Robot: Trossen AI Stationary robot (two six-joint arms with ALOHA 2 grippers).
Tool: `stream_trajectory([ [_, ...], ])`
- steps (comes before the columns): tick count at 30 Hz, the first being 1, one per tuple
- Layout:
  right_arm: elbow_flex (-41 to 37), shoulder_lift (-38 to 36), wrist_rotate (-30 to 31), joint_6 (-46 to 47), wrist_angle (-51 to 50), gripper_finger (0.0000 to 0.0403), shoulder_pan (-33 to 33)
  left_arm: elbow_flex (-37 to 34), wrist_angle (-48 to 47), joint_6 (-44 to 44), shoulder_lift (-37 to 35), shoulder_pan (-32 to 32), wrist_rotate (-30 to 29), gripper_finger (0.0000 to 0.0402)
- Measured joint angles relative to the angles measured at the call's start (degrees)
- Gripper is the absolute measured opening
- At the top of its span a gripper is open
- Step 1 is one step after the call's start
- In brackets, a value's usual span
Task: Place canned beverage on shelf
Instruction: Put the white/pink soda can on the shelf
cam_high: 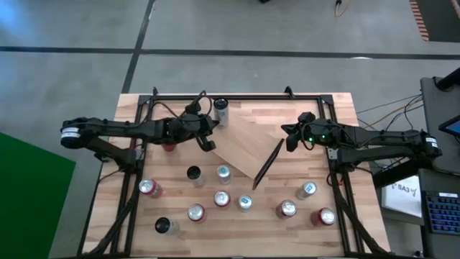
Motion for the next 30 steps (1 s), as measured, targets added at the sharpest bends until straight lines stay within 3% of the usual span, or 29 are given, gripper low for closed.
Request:
stream_trajectory([
  [5, 0.0, 0.0, 0.0, 0.0, 0.0, 0.0009, 0.0, 0.0, -1.0, -0.8, 0.0, -0.1, 0.1, 0.0000],
  [11, 0.0, 0.0, 0.0, 0.0, 0.0, 0.0009, 0.0, 0.0, -2.4, -2.1, 0.0, -0.2, 4.4, 0.0000],
  [30, 0.0, 0.0, 0.0, 0.0, -0.1, 0.0009, 0.0, -0.1, 0.2, -1.1, 2.7, 0.4, 0.9, 0.0000],
])
